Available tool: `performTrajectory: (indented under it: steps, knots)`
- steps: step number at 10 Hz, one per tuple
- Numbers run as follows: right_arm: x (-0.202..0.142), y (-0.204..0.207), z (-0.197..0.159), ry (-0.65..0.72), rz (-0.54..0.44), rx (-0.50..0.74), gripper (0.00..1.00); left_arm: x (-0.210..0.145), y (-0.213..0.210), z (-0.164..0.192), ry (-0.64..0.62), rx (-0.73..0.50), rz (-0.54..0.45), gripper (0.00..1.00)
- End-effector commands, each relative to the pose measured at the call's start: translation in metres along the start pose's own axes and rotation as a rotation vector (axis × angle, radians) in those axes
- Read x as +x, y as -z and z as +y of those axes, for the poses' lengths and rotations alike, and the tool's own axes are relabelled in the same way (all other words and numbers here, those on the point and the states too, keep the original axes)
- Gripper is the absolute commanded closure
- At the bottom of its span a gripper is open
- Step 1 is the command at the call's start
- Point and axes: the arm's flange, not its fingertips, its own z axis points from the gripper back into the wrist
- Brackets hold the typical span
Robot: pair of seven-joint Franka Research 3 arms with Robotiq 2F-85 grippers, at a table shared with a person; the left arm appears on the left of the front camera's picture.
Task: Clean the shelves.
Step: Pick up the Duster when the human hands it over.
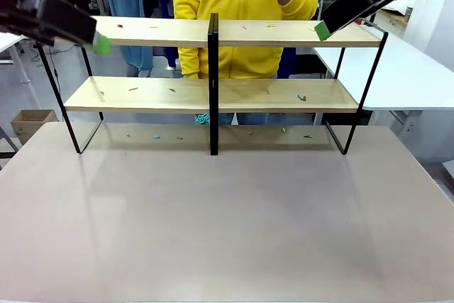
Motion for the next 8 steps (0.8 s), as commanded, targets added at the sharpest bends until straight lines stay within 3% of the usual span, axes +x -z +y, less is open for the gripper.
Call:
performTrajectory:
  steps: [1, 8]
  knots:
    - [0.0036, -0.0023, 0.0020, 0.020, 0.018, -0.025, 0.00, -0.0079, 0.0012, -0.0026, -0.007, -0.004, -0.110, 0.00]
    - [0.0044, 0.0025, 0.0053, 0.029, -0.004, -0.007, 0.00, -0.0098, 0.0027, 0.0008, 0.004, -0.016, -0.126, 0.00]
